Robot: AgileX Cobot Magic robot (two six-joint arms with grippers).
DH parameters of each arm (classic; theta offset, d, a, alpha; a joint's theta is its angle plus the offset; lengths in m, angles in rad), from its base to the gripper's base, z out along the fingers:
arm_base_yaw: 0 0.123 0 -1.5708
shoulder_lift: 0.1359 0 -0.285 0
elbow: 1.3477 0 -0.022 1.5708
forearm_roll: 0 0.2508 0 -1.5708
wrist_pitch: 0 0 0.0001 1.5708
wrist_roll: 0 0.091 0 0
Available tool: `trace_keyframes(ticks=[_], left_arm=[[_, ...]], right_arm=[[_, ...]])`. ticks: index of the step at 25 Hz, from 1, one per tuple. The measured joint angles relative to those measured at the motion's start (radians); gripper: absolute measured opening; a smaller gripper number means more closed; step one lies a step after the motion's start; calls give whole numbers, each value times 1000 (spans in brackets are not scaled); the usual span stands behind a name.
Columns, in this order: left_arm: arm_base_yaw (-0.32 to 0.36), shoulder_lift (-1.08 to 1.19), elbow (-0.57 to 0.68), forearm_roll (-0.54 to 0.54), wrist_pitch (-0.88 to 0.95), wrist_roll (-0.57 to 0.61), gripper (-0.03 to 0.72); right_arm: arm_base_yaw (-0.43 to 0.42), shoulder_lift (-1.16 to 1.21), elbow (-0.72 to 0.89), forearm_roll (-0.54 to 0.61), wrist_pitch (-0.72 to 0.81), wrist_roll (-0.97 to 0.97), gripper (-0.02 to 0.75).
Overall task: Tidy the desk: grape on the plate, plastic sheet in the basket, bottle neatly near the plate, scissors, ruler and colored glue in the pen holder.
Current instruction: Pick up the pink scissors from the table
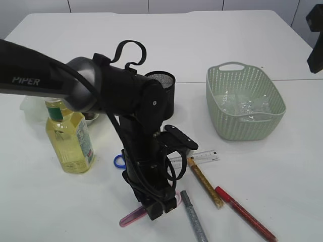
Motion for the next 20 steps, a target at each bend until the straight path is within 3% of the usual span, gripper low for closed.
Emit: trace_keyframes(ticks=[20], left_arm=[[0, 30, -1, -10, -5, 0, 368]], right_arm=[[0, 0, 0, -9, 0, 0, 313]])
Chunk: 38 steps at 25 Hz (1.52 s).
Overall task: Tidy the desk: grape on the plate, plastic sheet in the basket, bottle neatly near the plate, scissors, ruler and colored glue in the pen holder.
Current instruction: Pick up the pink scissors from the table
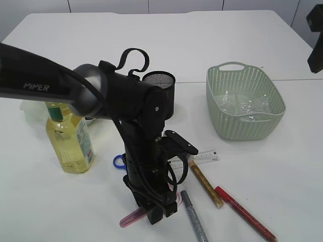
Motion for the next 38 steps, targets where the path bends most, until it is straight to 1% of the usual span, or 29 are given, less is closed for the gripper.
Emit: trace_keyframes(ticks=[5, 7, 11, 12, 17, 26, 29, 32, 38], left_arm=[[0, 2, -2, 0, -6, 0, 344], [0, 4, -2, 0, -15, 0, 306], [0, 6, -2, 0, -38, 0, 183], [0, 9, -4, 0, -40, 0, 162], [0, 19, -15, -8, -28, 0, 105], [0, 23, -19, -51, -1, 2, 97], [0, 20, -19, -57, 10, -20, 90], [2, 13, -13, -55, 16, -47, 0], [2, 14, -7, -54, 16, -73, -4]], right_arm=[[0, 0, 0, -5, 0, 0, 313], [0, 0, 0, -5, 0, 0, 313], [0, 0, 0, -5, 0, 0, 313], [0, 0, 0, -7, 0, 0, 313], [0, 0, 0, -11, 0, 0, 313], [0, 0, 0, -13, 0, 0, 313], [0, 0, 0, -13, 0, 0, 313], [0, 0, 0, -13, 0, 0, 313], [0, -2, 0, -13, 0, 0, 313]])
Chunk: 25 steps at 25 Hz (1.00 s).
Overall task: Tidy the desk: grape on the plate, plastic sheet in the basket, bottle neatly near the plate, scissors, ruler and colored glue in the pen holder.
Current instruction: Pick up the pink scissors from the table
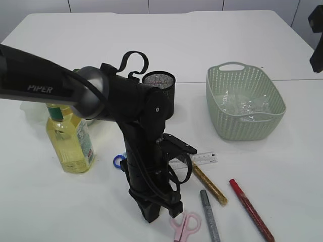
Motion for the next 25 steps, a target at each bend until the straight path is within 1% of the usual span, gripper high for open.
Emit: trace_keyframes(ticks=[6, 13, 15, 18, 20, 22, 25], left_arm=[[0, -9, 2, -2, 18, -51, -4], [0, -80, 2, -2, 37, -128, 1], [0, -82, 2, -6, 64, -150, 43], [-10, -82, 2, -31, 96, -168, 158], [-30, -82, 2, -49, 99, -181, 226], [-64, -82, 2, -56, 87, -200, 261], [-112, -82, 2, -60, 26, -257, 288]], right_arm=[[0, 0, 0, -8, 0, 0, 313], [0, 0, 0, -9, 0, 0, 313], [0, 0, 0, -10, 0, 0, 313], [0, 0, 0, -11, 0, 0, 313], [0, 0, 0, -12, 0, 0, 313], [0, 0, 0, -12, 0, 0, 313], [0, 0, 0, -12, 0, 0, 313]])
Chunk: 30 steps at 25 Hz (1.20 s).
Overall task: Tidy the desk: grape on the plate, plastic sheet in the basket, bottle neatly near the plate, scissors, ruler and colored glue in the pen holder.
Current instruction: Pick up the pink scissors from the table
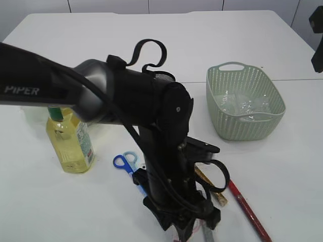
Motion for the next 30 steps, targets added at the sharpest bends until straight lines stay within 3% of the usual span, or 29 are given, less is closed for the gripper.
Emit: trace_keyframes(ticks=[7, 30], left_arm=[[-37, 0, 0, 48, -88, -150, 344], [-52, 78, 0, 49, -91, -217, 341]], right_arm=[[0, 0, 0, 0, 0, 0, 313], [0, 0, 0, -2, -4, 0, 312]])
